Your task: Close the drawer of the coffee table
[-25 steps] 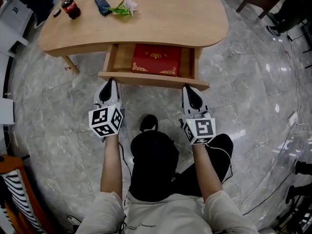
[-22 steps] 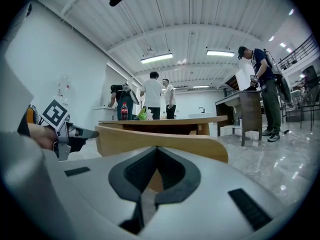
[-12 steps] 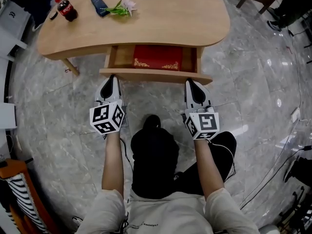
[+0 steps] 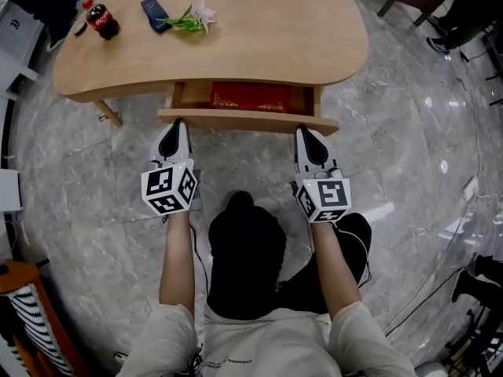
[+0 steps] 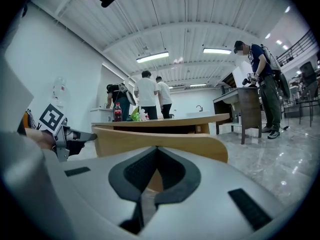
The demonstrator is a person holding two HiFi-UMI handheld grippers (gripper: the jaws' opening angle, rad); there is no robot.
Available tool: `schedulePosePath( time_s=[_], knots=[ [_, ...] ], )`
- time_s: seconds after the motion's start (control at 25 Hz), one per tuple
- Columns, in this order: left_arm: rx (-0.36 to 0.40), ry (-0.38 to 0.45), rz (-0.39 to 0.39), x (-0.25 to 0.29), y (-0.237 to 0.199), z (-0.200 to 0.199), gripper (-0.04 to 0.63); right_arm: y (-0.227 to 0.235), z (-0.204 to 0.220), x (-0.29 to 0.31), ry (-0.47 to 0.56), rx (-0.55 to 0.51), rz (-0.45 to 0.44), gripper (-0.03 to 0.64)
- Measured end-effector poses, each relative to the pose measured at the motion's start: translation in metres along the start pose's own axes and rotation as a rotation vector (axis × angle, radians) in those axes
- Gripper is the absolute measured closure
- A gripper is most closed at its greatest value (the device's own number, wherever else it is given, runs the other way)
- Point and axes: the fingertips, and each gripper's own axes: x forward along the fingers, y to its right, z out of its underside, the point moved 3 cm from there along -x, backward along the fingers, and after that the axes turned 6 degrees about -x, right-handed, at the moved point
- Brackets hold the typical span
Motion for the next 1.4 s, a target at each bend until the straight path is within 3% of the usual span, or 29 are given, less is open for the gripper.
schedulePosePath(
  time_s=[1.4],
  knots=[
    [-0.058, 0.023, 0.044, 0.057, -0.006, -0.018, 0.586, 0.029, -0.009, 0.054, 0.018, -0.028, 0.021, 0.601]
  ],
)
